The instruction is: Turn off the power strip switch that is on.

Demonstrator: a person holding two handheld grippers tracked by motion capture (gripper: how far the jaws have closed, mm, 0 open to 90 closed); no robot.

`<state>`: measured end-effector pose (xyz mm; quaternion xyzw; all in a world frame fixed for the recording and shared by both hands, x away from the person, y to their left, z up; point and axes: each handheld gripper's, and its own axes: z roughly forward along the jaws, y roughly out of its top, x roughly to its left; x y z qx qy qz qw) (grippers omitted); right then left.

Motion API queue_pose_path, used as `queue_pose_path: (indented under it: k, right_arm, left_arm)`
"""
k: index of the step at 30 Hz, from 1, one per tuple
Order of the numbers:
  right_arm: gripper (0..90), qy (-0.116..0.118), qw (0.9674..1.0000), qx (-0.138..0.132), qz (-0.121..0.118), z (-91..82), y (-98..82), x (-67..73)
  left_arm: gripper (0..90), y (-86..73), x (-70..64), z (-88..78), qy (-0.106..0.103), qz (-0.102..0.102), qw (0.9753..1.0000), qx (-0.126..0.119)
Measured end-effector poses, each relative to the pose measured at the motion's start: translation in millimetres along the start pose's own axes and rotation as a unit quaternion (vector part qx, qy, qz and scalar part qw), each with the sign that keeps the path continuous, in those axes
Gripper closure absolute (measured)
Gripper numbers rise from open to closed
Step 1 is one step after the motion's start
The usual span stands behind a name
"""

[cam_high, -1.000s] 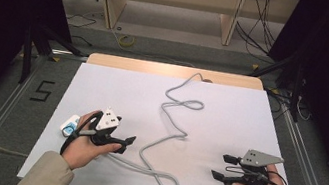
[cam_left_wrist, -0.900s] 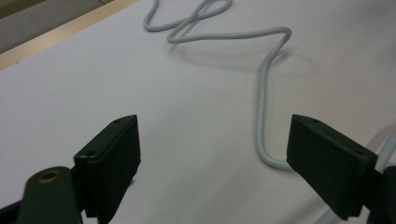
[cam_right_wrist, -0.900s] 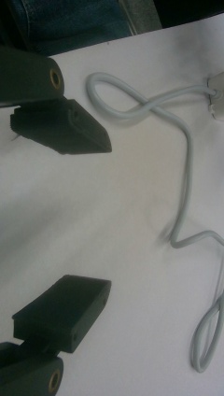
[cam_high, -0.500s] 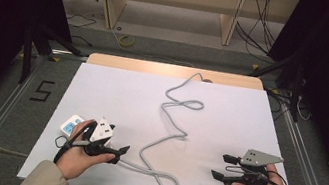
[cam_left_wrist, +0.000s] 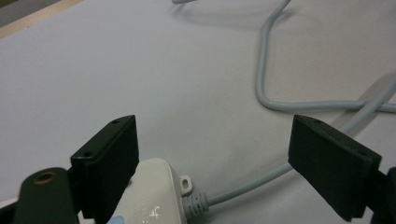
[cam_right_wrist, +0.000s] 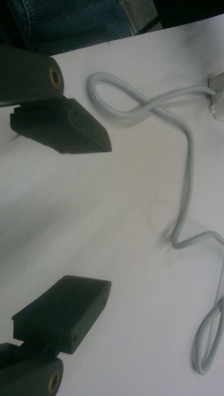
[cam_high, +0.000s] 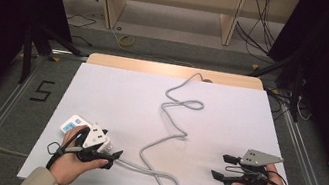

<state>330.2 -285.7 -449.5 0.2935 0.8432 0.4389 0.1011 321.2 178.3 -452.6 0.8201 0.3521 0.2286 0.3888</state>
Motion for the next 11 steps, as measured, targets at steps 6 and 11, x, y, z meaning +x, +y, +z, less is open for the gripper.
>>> queue_pose_path:
  k: [6,11]
  right_arm:
    - [28.4,-0.001,1.0,-0.002,0.001,-0.3,-0.4,-0.9]
    - [28.4,-0.001,1.0,-0.003,0.001,-0.3,-0.3,-0.8]
  left_arm:
    - [15.9,-0.2,0.9,0.4,0.003,0.003,1.0,0.0]
    - [15.9,0.2,0.2,1.0,0.0,0.003,1.0,0.001]
